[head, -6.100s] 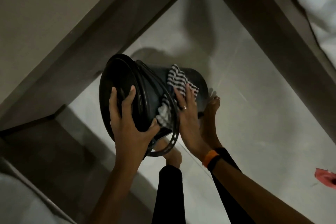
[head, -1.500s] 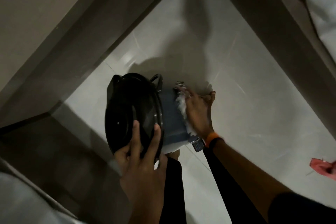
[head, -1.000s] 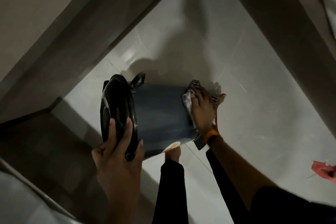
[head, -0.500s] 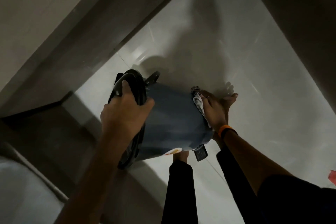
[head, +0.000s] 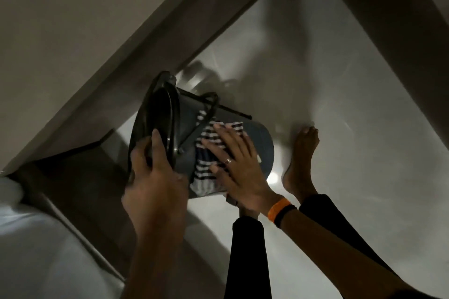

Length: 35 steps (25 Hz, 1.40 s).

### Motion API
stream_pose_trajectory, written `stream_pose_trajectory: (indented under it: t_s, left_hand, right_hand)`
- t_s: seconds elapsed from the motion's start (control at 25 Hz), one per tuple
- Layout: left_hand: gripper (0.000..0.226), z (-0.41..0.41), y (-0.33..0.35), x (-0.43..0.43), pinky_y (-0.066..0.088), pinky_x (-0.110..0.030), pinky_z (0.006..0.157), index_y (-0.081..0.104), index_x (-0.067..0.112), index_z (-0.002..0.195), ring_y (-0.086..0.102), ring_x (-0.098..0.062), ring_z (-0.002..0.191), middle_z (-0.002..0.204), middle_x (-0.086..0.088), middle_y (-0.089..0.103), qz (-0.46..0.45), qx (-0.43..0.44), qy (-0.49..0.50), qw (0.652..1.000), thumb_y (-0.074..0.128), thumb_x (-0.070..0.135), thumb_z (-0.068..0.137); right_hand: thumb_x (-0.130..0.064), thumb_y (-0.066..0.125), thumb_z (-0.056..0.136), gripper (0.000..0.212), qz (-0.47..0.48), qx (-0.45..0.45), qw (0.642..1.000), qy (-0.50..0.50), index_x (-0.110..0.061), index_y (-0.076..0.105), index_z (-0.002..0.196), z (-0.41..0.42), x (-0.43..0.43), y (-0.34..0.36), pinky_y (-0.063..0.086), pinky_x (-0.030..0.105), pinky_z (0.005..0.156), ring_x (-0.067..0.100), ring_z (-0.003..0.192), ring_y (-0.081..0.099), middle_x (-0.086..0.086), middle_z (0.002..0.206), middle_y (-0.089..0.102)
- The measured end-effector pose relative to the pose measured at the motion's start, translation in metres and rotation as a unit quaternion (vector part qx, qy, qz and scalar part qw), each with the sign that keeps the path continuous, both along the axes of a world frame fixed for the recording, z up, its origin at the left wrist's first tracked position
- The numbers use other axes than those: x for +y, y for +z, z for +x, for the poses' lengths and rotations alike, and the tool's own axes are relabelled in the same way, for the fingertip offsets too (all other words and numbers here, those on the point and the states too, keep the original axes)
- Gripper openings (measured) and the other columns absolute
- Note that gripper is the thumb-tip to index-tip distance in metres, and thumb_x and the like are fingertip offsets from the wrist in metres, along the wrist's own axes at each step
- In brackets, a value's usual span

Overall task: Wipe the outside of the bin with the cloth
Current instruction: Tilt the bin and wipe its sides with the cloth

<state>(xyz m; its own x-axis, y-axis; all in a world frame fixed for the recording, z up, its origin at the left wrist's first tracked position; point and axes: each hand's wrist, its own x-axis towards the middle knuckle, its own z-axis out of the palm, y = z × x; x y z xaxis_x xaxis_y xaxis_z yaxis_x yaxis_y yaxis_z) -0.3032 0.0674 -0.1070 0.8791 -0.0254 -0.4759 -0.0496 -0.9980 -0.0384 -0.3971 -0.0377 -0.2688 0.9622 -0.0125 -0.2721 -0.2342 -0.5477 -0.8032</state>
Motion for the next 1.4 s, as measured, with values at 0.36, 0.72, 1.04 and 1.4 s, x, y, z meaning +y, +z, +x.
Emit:
stream_pose_trajectory:
  t_s: [0.36,0.72,1.04,1.4]
  left_hand:
    - [0.092,-0.052,0.005,-0.004,0.053,-0.058,0.090,0.029,0.044,0.133,0.037,-0.034,0.147,0.166,-0.003,0.027,-0.106,0.076,0.141,0.981,0.085,0.022,0.063]
    - [0.057,-0.077,0.005,0.029,0.041,-0.023,0.082,0.053,0.044,0.105,0.053,-0.011,0.124,0.161,0.010,0.025,-0.171,0.088,0.206,0.959,0.087,0.017,0.069]
    - [0.063,-0.100,-0.001,0.008,0.040,-0.033,0.075,0.047,0.053,0.096,0.057,-0.021,0.126,0.153,0.011,0.037,-0.159,0.041,0.233,0.958,0.091,0.033,0.056]
    - [0.094,-0.101,0.005,0.009,0.061,-0.034,0.051,0.016,0.051,0.152,0.068,-0.031,0.118,0.161,-0.007,0.038,-0.145,0.077,-0.012,0.986,0.057,0.068,0.069]
  right_hand:
    - [-0.028,0.032,0.109,0.046,0.131,0.210,0.936,-0.249,-0.021,0.046,0.153,0.020,-0.035,-0.023,0.025,0.037,0.130,0.012,0.152,0.035,0.001,0.164,0.043]
    - [-0.030,0.040,0.107,0.042,0.075,0.106,0.989,-0.070,-0.024,0.059,0.145,0.050,-0.028,-0.025,0.035,0.038,0.122,0.023,0.146,0.052,0.002,0.157,0.055]
    - [-0.029,0.033,0.106,0.048,0.017,0.099,0.993,-0.063,-0.022,0.052,0.150,0.015,-0.028,-0.030,0.027,0.035,0.123,0.022,0.151,0.042,0.008,0.159,0.051]
    - [-0.031,0.046,0.110,0.038,0.124,0.332,0.916,-0.189,-0.017,0.063,0.141,0.036,-0.096,-0.092,0.036,0.036,0.125,0.024,0.145,0.052,0.008,0.152,0.060]
